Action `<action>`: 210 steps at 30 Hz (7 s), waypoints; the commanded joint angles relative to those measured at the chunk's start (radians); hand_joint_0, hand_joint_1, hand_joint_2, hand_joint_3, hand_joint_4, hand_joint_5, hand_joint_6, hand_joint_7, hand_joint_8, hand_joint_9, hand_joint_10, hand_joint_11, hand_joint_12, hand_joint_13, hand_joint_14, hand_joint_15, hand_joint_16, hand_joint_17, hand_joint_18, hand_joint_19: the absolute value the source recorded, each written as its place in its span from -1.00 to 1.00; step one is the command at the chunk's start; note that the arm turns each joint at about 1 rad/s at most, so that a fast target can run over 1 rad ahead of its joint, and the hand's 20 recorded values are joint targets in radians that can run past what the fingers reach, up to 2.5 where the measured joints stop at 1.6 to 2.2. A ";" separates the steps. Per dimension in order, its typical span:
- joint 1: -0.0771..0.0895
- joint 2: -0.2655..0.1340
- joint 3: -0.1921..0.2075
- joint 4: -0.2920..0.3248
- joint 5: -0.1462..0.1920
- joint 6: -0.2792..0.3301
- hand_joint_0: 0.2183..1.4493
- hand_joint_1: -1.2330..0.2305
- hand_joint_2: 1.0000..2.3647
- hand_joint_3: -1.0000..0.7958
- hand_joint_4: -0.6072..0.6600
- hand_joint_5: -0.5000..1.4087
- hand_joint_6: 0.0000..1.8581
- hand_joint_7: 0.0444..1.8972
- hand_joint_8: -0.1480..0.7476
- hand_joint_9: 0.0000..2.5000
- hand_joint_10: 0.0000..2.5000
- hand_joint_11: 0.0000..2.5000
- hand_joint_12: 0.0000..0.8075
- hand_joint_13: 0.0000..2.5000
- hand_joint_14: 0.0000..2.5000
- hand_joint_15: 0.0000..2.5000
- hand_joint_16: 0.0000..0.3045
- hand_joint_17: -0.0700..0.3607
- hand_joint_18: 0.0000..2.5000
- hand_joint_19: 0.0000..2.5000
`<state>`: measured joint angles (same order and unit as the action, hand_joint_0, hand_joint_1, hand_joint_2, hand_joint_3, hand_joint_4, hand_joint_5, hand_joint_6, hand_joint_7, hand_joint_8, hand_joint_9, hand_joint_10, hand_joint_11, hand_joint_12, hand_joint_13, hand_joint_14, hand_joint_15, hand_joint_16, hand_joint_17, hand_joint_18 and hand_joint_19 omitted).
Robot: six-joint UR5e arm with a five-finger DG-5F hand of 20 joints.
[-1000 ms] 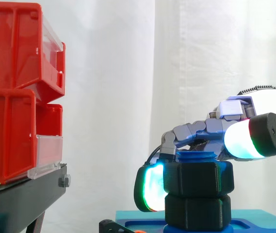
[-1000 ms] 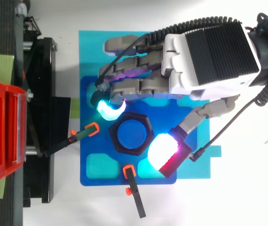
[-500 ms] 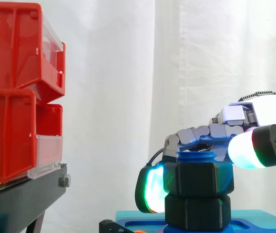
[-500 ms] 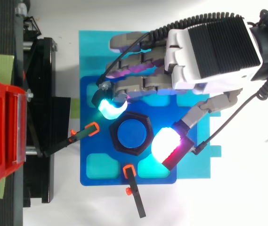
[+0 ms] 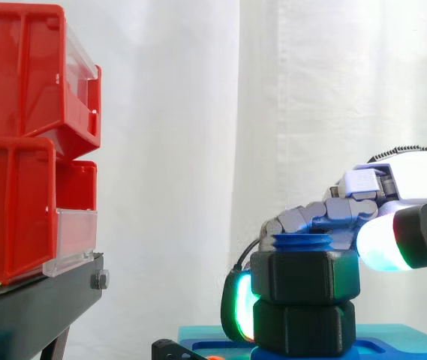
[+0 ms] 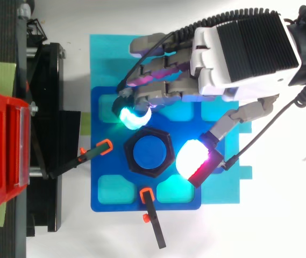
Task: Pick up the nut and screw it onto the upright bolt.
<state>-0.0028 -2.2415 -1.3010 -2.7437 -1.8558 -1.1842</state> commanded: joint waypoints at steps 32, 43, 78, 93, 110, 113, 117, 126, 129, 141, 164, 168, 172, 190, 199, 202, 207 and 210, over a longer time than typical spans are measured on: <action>0.007 0.000 0.000 0.012 -0.002 0.000 -0.59 0.31 -1.00 -0.44 0.44 -0.53 -0.46 -0.02 -0.08 -0.31 -1.00 -1.00 -0.28 -0.66 -1.00 -1.00 -0.76 -0.29 -0.90 -1.00; 0.001 0.000 0.000 0.006 -0.002 0.000 -0.59 0.34 -1.00 -0.44 0.39 -0.54 -0.46 -0.15 -0.12 -0.37 -1.00 -1.00 -0.26 -0.72 -1.00 -1.00 -0.75 -0.28 -0.96 -1.00; 0.001 -0.001 0.032 0.026 -0.025 -0.012 -0.61 0.46 -1.00 -0.44 0.37 -0.56 -0.46 -0.19 -0.12 -0.45 -1.00 -1.00 -0.20 -0.78 -1.00 -1.00 -0.74 -0.27 -1.00 -1.00; -0.005 -0.001 -0.003 0.058 -0.022 -0.014 -0.61 0.48 -1.00 -0.44 0.37 -0.56 -0.46 -0.19 -0.12 -0.45 -1.00 -1.00 -0.20 -0.78 -1.00 -1.00 -0.75 -0.27 -1.00 -1.00; 0.000 -0.015 -0.003 0.065 -0.019 -0.044 -0.60 0.47 -1.00 -0.44 0.38 -0.56 -0.46 -0.18 -0.10 -0.44 -1.00 -1.00 -0.20 -0.78 -1.00 -1.00 -0.75 -0.27 -1.00 -1.00; -0.003 -0.030 -0.003 0.070 -0.019 -0.043 -0.60 0.47 -1.00 -0.44 0.37 -0.56 -0.46 -0.18 -0.10 -0.44 -1.00 -1.00 -0.20 -0.78 -1.00 -1.00 -0.75 -0.27 -1.00 -1.00; 0.001 -0.032 -0.003 0.067 -0.019 -0.009 -0.60 0.47 -1.00 -0.44 0.37 -0.56 -0.46 -0.18 -0.10 -0.44 -1.00 -1.00 -0.20 -0.78 -1.00 -1.00 -0.74 -0.27 -1.00 -1.00; 0.003 -0.032 -0.001 0.068 -0.022 -0.008 -0.61 0.48 -1.00 -0.44 0.38 -0.56 -0.46 -0.14 -0.09 -0.44 -1.00 -1.00 -0.20 -0.78 -1.00 -1.00 -0.75 -0.27 -1.00 -1.00; 0.006 -0.032 -0.001 0.067 -0.022 -0.009 -0.61 0.48 -1.00 -0.44 0.38 -0.56 -0.46 -0.14 -0.09 -0.44 -1.00 -1.00 -0.20 -0.78 -1.00 -1.00 -0.75 -0.27 -1.00 -1.00; 0.007 -0.027 0.034 0.044 -0.054 -0.055 -0.74 0.46 -1.00 -0.44 0.41 -0.56 -0.46 -0.13 -0.02 -0.43 -1.00 -1.00 -0.09 -0.77 -1.00 -1.00 -0.69 -0.18 -1.00 -1.00; 0.010 -0.029 0.052 -0.093 -0.051 -0.129 -0.76 0.41 -1.00 -0.44 0.43 -0.54 -0.46 -0.02 0.00 -0.44 -1.00 -1.00 -0.07 -0.79 -1.00 -1.00 -0.68 -0.16 -1.00 -1.00; 0.010 -0.029 0.051 -0.093 -0.051 -0.137 -0.75 0.43 -1.00 -0.44 0.42 -0.54 -0.46 0.02 0.00 -0.44 -1.00 -1.00 -0.07 -0.78 -1.00 -1.00 -0.69 -0.17 -1.00 -1.00; 0.010 -0.027 0.051 -0.093 -0.051 -0.138 -0.73 0.44 -1.00 -0.44 0.41 -0.53 -0.46 0.07 0.00 -0.42 -1.00 -1.00 -0.08 -0.77 -1.00 -1.00 -0.69 -0.18 -1.00 -1.00; 0.012 -0.024 0.071 -0.099 -0.059 -0.152 -0.72 0.43 -1.00 -0.44 0.37 -0.54 -0.46 0.14 0.00 -0.42 -1.00 -1.00 -0.09 -0.77 -1.00 -1.00 -0.70 -0.20 -1.00 -1.00; 0.010 -0.024 0.112 -0.157 -0.057 -0.176 -0.72 0.41 -1.00 -0.44 0.35 -0.55 -0.46 0.20 0.00 -0.43 -1.00 -1.00 -0.10 -0.77 -1.00 -1.00 -0.70 -0.20 -1.00 -1.00; 0.009 -0.024 0.129 -0.206 -0.059 -0.195 -0.72 0.41 -1.00 -0.44 0.36 -0.55 -0.46 0.21 0.00 -0.43 -1.00 -1.00 -0.10 -0.77 -1.00 -1.00 -0.70 -0.20 -1.00 -1.00; 0.007 -0.024 0.150 -0.246 -0.059 -0.224 -0.72 0.41 -1.00 -0.44 0.35 -0.55 -0.46 0.21 0.00 -0.42 -1.00 -1.00 -0.11 -0.77 -1.00 -1.00 -0.71 -0.21 -1.00 -1.00; 0.006 -0.024 0.155 -0.248 -0.059 -0.225 -0.71 0.40 -1.00 -0.44 0.35 -0.55 -0.46 0.21 -0.01 -0.42 -1.00 -1.00 -0.11 -0.77 -1.00 -1.00 -0.71 -0.21 -1.00 -1.00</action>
<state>0.0045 -2.2656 -1.1531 -2.9841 -1.9144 -1.4043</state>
